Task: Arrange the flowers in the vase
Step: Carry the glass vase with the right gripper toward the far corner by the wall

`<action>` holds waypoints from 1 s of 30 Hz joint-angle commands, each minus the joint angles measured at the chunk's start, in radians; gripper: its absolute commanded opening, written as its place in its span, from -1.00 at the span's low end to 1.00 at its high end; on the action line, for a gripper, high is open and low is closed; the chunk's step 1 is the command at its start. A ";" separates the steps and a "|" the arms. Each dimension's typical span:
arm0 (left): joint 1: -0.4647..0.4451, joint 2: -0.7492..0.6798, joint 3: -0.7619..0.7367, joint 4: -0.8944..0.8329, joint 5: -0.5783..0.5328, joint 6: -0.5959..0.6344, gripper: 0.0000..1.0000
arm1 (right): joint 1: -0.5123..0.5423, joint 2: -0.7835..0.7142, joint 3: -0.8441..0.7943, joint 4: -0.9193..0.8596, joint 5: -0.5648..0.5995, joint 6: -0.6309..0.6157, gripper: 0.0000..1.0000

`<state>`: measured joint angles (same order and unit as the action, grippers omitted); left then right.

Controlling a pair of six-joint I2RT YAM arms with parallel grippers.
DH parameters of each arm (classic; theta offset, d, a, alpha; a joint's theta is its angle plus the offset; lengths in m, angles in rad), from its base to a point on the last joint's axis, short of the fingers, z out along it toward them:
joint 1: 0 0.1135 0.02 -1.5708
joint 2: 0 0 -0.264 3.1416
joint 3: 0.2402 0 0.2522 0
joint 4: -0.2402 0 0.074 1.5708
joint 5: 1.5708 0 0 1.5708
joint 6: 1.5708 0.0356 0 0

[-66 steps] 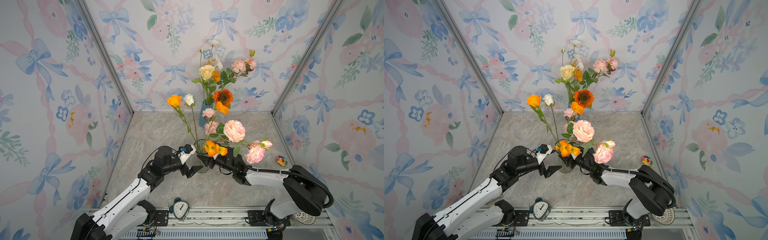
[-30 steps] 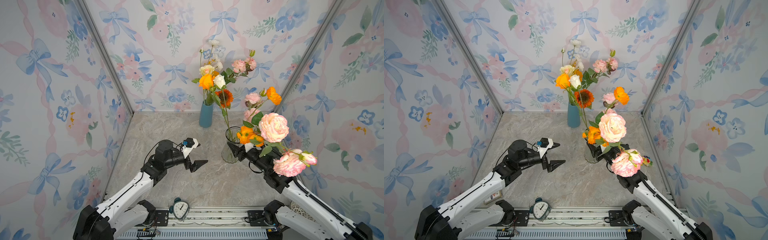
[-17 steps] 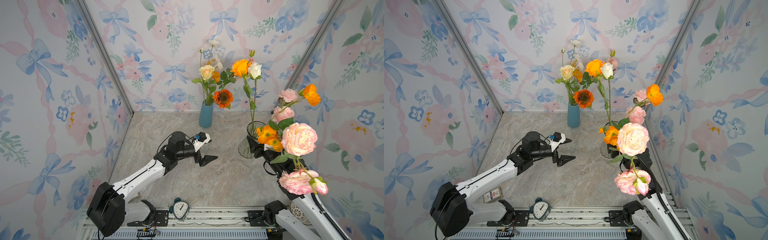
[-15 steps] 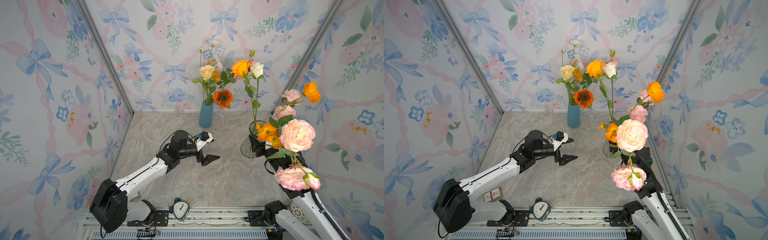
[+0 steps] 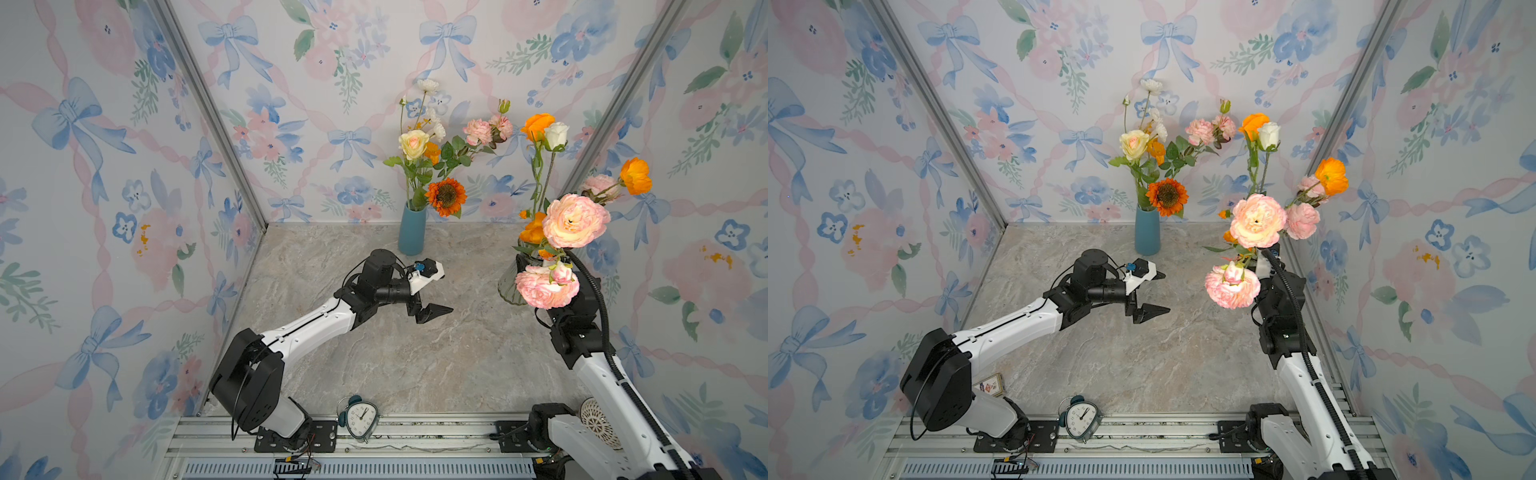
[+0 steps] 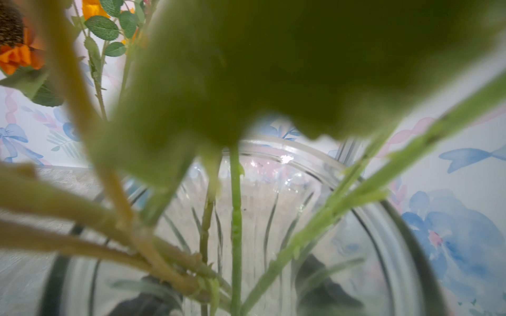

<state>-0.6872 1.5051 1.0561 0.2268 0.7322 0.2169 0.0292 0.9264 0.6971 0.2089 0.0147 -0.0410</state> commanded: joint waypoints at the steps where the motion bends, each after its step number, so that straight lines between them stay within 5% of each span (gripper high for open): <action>1: -0.002 -0.004 -0.015 -0.007 -0.012 0.065 0.96 | -0.061 0.027 0.051 0.304 -0.027 0.051 -0.63; 30: -0.002 -0.042 -0.050 -0.017 0.030 0.041 0.96 | -0.128 0.814 0.266 0.951 -0.038 0.092 -0.70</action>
<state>-0.6872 1.4895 1.0115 0.2150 0.7486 0.2649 -0.0975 1.7290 0.8696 0.8780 -0.0143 0.0189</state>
